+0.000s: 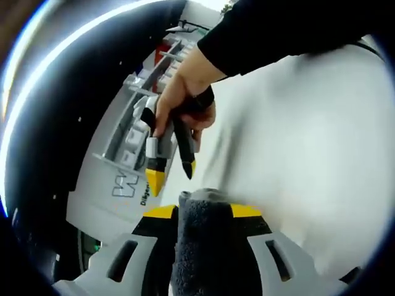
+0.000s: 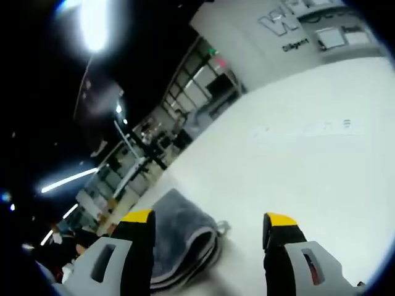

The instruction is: Open the folded towel by lifting each exposed corner and separating the folded layers until the towel lies flat within the target outline without major curled edges

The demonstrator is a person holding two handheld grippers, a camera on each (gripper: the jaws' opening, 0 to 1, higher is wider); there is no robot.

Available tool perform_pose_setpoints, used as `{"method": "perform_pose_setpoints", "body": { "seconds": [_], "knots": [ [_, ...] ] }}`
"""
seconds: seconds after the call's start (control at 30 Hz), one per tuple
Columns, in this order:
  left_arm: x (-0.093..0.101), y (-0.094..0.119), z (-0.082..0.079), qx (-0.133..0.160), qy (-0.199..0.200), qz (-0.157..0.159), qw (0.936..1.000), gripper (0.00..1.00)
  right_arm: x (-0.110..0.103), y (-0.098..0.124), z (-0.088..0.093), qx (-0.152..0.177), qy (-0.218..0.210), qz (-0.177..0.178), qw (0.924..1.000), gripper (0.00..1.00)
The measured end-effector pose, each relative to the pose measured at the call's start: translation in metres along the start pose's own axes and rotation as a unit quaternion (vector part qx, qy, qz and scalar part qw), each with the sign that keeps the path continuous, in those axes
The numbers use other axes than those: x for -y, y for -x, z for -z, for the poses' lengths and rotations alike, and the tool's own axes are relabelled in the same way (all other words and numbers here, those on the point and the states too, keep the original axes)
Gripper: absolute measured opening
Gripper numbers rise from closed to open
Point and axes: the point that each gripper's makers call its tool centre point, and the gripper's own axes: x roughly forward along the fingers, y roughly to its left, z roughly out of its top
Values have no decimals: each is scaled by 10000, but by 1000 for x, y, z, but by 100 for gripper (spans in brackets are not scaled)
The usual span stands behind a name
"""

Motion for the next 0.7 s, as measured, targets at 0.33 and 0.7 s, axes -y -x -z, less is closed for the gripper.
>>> {"method": "perform_pose_setpoints", "body": {
  "seconds": [0.33, 0.7],
  "knots": [
    [-21, 5, 1, 46, 76, -288, 9995, 8, 0, -9, 12, -226, -148, -45, 9996, 63],
    [-35, 8, 3, 30, 94, -630, 9980, 7, -9, -15, 32, -615, -266, -282, 9974, 53]
  ]
}}
